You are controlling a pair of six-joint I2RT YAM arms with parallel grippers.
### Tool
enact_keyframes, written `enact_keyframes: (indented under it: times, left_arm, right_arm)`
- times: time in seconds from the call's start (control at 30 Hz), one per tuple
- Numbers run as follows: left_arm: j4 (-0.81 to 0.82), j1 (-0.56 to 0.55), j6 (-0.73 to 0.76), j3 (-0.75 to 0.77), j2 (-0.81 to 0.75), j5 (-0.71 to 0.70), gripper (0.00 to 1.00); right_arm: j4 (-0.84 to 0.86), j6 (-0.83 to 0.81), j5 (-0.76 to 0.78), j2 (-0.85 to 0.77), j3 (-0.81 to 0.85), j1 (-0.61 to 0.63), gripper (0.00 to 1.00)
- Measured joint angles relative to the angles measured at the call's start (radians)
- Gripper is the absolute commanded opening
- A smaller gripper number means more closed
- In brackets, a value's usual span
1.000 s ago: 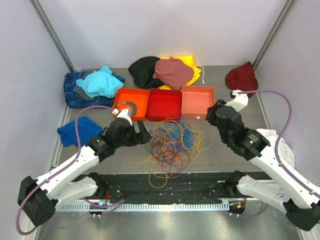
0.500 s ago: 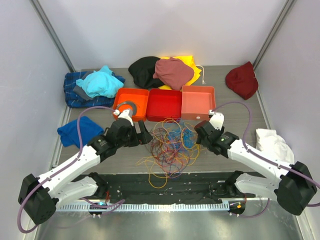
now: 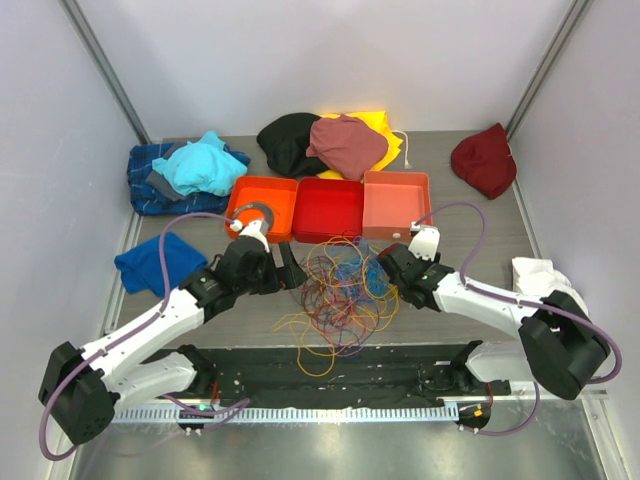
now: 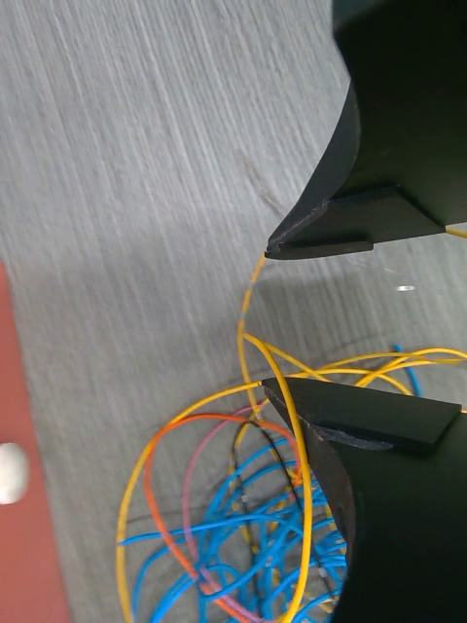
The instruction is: Untangle the cables
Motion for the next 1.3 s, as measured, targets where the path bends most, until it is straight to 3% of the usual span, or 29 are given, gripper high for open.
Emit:
enact_keyframes:
  times: [0.3,0.47,0.8,0.9,1.13,1.3]
  left_arm:
    - [0.003,-0.002,-0.001,0.0,0.025,0.003,0.93]
    - [0.009,-0.002,-0.004,0.0,0.033,0.007,0.93]
    - [0.01,-0.002,-0.007,0.0,0.033,0.008,0.93]
    - [0.011,-0.002,-0.012,0.0,0.033,0.007,0.93]
    - [0.017,-0.003,-0.023,0.0,0.032,0.007,0.93]
    - [0.02,-0.011,-0.023,0.001,0.042,0.007,0.92]
  right_arm:
    - [0.165,0.001,0.088,0.002,-0.04,-0.004,0.54]
    - [0.23,0.0,0.098,0.05,-0.048,-0.012,0.33]
    - [0.341,0.004,0.105,0.064,-0.122,-0.015,0.07]
    - [0.338,0.0,0.104,-0.009,-0.145,-0.012,0.01]
    - [0.275,-0.024,0.126,-0.316,-0.133,0.001,0.01]
    - [0.19,-0.05,0.129,-0.425,-0.075,0.007,0.01]
